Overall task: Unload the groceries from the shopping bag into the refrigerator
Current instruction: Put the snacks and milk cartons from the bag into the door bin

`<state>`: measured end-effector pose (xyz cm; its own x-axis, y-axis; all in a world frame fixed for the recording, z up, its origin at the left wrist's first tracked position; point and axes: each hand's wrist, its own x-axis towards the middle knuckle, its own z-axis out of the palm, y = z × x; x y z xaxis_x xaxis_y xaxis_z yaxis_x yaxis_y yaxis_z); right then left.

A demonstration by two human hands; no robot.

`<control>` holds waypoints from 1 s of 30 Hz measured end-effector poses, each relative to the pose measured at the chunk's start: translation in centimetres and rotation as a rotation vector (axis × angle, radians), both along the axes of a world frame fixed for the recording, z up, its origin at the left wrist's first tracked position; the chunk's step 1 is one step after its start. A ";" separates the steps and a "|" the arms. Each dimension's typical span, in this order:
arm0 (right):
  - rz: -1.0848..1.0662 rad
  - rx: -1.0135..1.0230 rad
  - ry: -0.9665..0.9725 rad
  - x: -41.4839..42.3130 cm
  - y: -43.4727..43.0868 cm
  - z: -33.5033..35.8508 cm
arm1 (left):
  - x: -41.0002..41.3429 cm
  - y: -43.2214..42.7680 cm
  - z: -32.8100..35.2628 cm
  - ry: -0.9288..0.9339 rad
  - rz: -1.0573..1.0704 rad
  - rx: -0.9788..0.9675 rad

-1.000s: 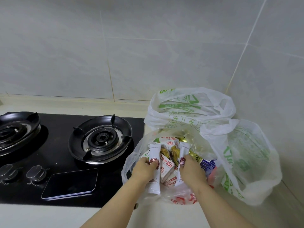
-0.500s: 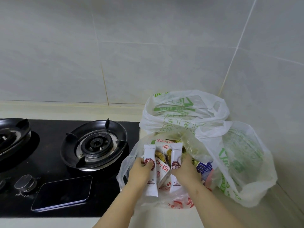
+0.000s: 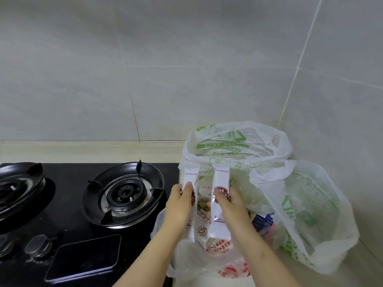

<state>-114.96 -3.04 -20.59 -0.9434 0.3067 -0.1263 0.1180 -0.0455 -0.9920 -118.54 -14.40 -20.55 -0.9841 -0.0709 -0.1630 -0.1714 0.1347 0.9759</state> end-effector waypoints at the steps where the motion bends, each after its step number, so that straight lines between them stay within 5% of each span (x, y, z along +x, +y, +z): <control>1: 0.003 -0.016 -0.016 -0.2 -0.5 0.3 | -0.3 -0.2 0.0 0.021 0.008 -0.050; 13: 0.307 -0.006 -0.085 -2.6 -7.4 2.8 | 0.7 -7.6 1.7 0.050 0.329 -0.094; 21: 0.707 0.056 -0.121 -2.5 -11.2 3.9 | 6.4 -11.7 3.8 -0.073 0.511 0.205; 30: 1.211 -0.081 0.109 7.4 -19.1 4.1 | 22.3 -16.8 2.5 0.099 1.092 0.197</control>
